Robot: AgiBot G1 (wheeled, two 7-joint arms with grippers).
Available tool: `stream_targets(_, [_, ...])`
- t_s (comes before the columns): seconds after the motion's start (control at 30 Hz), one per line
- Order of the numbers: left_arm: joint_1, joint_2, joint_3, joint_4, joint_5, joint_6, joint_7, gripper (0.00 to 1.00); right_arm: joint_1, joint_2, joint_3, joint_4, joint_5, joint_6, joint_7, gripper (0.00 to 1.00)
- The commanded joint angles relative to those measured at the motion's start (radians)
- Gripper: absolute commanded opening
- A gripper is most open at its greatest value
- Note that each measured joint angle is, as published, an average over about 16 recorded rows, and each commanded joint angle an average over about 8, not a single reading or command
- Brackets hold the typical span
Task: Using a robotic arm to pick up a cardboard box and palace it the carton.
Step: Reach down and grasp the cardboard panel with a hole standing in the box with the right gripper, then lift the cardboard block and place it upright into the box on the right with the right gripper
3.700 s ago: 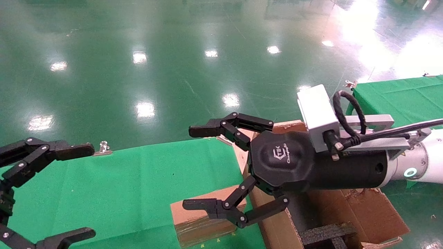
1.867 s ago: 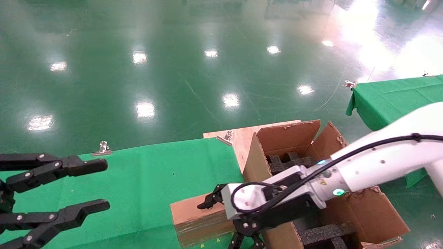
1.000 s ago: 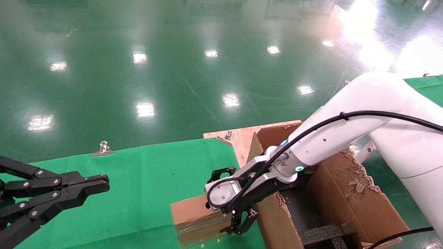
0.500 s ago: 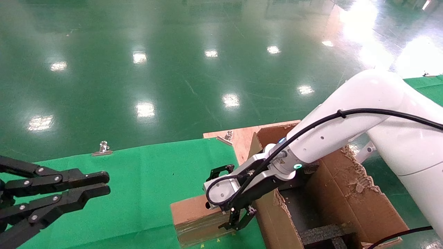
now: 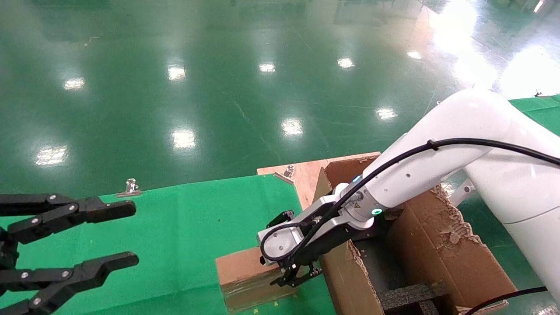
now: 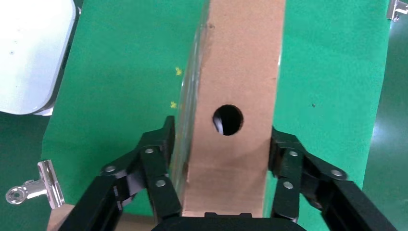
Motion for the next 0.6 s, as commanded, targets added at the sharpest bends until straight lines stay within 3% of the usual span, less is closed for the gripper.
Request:
stream_targets(0.03, [0.0,0.0,0.0,0.0,0.0,0.0,0.0,1.0,-0.001,0.0,0.0,0.0,0.001,0.0,0.0,0.0])
stream_targets(0.4, [0.0,0.0,0.0,0.0,-0.001,0.0,0.0,1.0,0.004,0.003,0.003,-0.005,0.011,-0.003,0.005,0.0])
stream_targets(0.6, [0.0,0.0,0.0,0.001,-0.001,0.0,0.0,1.0,0.068,0.016,0.01,-0.041,0.057,-0.023,-0.005,0.0])
